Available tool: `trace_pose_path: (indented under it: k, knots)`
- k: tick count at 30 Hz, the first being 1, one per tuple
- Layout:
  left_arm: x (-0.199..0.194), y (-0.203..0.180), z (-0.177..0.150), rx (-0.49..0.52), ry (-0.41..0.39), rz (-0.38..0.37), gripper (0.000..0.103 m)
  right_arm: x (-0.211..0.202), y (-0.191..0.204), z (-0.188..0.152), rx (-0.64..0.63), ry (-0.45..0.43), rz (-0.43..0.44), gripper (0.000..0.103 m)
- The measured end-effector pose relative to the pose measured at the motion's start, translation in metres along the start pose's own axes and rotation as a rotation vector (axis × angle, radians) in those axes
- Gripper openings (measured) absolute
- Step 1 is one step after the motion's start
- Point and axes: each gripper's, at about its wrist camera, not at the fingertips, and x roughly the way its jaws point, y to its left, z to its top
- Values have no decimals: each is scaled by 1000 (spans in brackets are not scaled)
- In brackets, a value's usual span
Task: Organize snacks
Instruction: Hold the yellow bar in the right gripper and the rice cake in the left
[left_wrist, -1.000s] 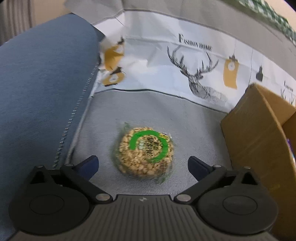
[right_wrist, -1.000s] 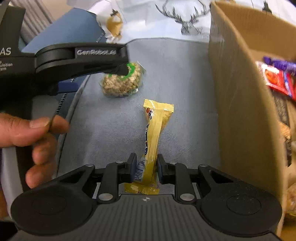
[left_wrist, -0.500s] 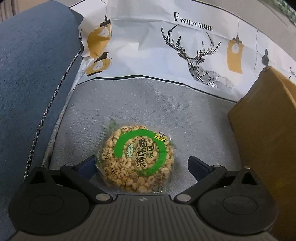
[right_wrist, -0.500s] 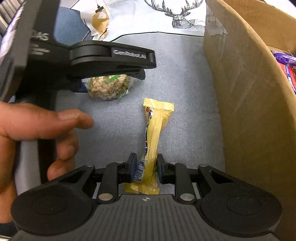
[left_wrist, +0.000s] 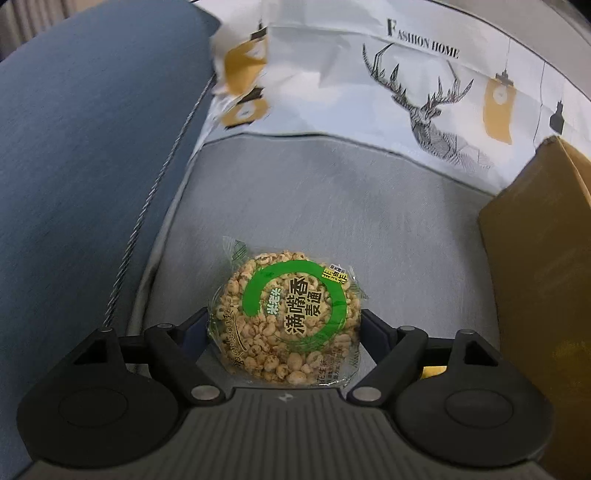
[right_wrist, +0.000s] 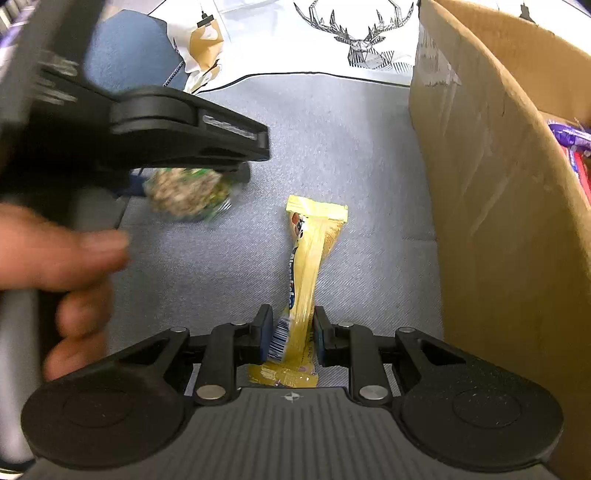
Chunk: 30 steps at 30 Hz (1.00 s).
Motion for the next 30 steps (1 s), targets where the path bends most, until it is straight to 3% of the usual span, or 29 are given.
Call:
trace_pose_path:
  k: [8, 30]
  knots:
    - [8, -1, -18, 46, 105, 8, 89, -1, 0, 0, -1, -5, -11, 24]
    - [14, -2, -16, 52, 110, 27, 91, -1, 2, 4, 0, -5, -9, 24]
